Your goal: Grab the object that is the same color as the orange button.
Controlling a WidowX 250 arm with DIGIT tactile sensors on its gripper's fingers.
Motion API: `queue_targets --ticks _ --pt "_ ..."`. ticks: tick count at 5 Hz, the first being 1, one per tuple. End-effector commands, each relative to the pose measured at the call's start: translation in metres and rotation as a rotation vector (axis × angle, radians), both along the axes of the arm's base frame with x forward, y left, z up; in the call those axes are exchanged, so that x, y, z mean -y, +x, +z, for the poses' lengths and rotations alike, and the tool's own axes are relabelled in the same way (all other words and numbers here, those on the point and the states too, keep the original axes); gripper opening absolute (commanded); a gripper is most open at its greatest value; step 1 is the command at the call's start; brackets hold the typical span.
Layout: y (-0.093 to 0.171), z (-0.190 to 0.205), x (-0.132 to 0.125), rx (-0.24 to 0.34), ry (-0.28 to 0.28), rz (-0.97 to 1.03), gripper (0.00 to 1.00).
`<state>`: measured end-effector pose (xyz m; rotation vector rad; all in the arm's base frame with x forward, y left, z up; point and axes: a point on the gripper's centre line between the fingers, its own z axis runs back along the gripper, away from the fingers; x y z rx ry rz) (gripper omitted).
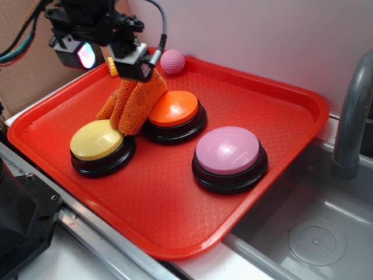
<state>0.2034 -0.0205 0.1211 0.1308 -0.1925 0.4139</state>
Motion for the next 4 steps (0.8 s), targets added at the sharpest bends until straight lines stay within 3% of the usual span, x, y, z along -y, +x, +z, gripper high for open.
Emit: queue_targets --ticks 1,2,3,4 --pt "0.036 -0.032 -0.016 -0.005 0.023 0.091 1.00" --pt "0.042 -0.045 -0.021 -0.022 0.031 0.114 1.00" --pt "0.042 -0.047 -0.023 -0.006 0.031 0.157 0.17" --pt "0.043 -0.044 -0.025 -0.010 0.027 0.152 0.00"
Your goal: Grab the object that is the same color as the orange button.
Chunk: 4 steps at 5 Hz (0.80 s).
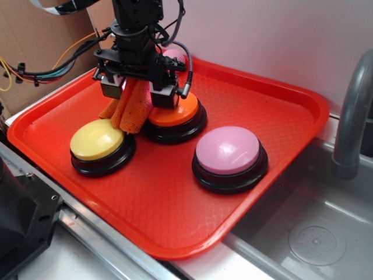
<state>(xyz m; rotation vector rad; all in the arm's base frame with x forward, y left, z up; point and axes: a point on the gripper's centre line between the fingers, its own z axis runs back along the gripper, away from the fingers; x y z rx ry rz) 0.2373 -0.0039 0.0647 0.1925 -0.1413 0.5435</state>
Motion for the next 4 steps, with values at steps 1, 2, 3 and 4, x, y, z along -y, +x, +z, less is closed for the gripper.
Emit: queue_targets --ticks 1,2,3,4 --pt "0.011 0.022 -0.007 0.045 -0.041 -0.103 0.00" --pt "0.008 0.042 -0.006 -0.015 -0.018 -0.152 0.00" --pt "0.002 0.066 -0.005 -0.052 -0.061 -0.251 0.00" --pt "-0.019 0.093 0.006 -0.051 -0.137 -0.372 0.00"
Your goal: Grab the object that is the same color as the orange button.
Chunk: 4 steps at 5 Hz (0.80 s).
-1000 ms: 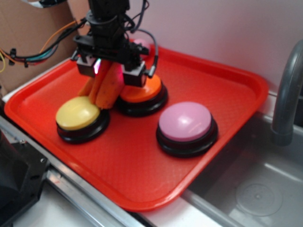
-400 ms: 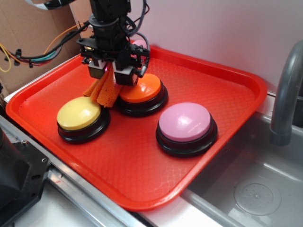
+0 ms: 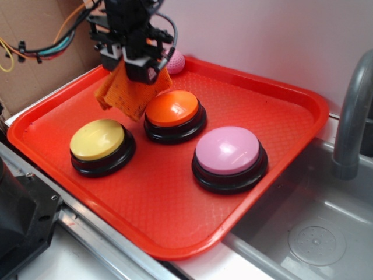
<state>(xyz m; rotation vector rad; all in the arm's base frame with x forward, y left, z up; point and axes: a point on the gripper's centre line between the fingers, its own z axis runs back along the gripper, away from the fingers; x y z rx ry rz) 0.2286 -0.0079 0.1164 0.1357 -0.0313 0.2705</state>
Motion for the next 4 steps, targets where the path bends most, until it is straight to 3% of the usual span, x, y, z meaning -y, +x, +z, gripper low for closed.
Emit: queue_targets --ticks 1,4 --pt "-0.030 0.058 0.013 0.031 -0.150 -0.185 0.00" --pt "-0.054 0.066 0.032 -0.025 -0.279 -0.210 0.00"
